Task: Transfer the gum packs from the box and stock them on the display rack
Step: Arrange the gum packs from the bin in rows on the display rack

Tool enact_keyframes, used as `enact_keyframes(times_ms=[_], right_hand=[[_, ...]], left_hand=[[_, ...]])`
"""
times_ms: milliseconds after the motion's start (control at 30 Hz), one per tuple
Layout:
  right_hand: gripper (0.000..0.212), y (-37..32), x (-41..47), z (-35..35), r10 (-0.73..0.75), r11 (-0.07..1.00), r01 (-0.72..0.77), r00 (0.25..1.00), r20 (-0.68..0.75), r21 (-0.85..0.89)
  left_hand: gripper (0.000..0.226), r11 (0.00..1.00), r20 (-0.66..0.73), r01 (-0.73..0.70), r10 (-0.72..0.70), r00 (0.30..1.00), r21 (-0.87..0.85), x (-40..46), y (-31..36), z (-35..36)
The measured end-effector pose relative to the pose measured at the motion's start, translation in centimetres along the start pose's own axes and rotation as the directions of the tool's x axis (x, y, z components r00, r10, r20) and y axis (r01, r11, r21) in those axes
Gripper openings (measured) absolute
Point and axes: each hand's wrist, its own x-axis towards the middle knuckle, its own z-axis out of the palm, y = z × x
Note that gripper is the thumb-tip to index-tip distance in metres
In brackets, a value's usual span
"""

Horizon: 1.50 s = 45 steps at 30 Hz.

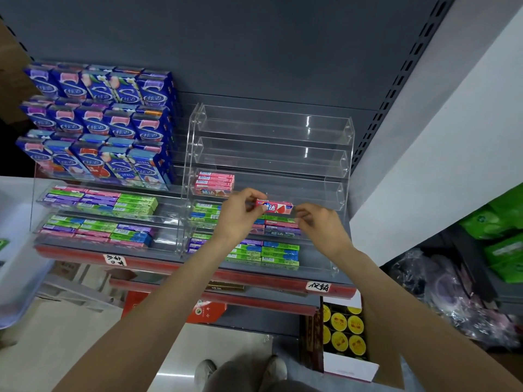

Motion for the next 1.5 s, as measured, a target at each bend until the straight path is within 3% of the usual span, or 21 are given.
enact_keyframes(times_ms=[167,333,467,600,867,1000,1233,1367,1500], right_hand=[[0.025,-0.2,-0.3,-0.1,0.076,0.987,-0.066,0.995,-0.064,0.143],[0.014,-0.2,-0.1,0.2,0.129,0.984,-0.111,0.983,-0.129,0.142],[0.014,-0.2,-0.3,0.5,0.104,0.993,-0.093,0.98,-0.168,0.069],[0.013,0.1,-0.4,0.5,0.083,0.995,-0.073,0.98,-0.183,0.064],[0.019,0.2,-0.7,0.6,0.029,0.999,-0.034,0.981,-0.194,-0.025],[0.026,0.5,-1.0,0.9,0.009,0.995,-0.023,0.99,-0.14,-0.097],[0.033,0.0,-1.6,1.1,-0.053,0.964,0.039,0.998,-0.046,-0.262],[0.036,-0.9,-1.7,1.0,-0.044,0.949,0.043,0.999,0.005,-0.311],[0.033,-3.1,-1.7,1.7,-0.123,0.947,0.109,0.992,-0.029,-0.302]], left_hand=[[0.013,0.995,0.019,-0.057,0.055,0.998,0.085,0.5,-0.2,0.9],[0.015,0.981,0.016,-0.088,0.087,0.996,0.173,0.6,-0.4,1.7],[0.025,0.848,0.043,-0.237,0.246,0.968,0.475,-0.5,-0.9,1.6],[0.036,0.797,0.129,-0.261,0.228,0.965,0.545,-0.7,-1.7,0.7],[0.044,0.518,0.373,-0.461,0.27,0.888,0.721,-0.8,-2.4,0.4],[0.046,0.461,0.425,-0.505,0.273,0.863,0.73,-0.8,-2.7,0.2],[0.045,0.488,0.417,-0.499,0.274,0.867,0.716,-0.9,-3.0,-0.4],[0.04,0.559,0.374,-0.461,0.272,0.887,0.689,-1.0,-2.7,-0.3],[0.036,0.692,0.244,-0.378,0.289,0.926,0.615,-1.6,-2.2,-2.0]])
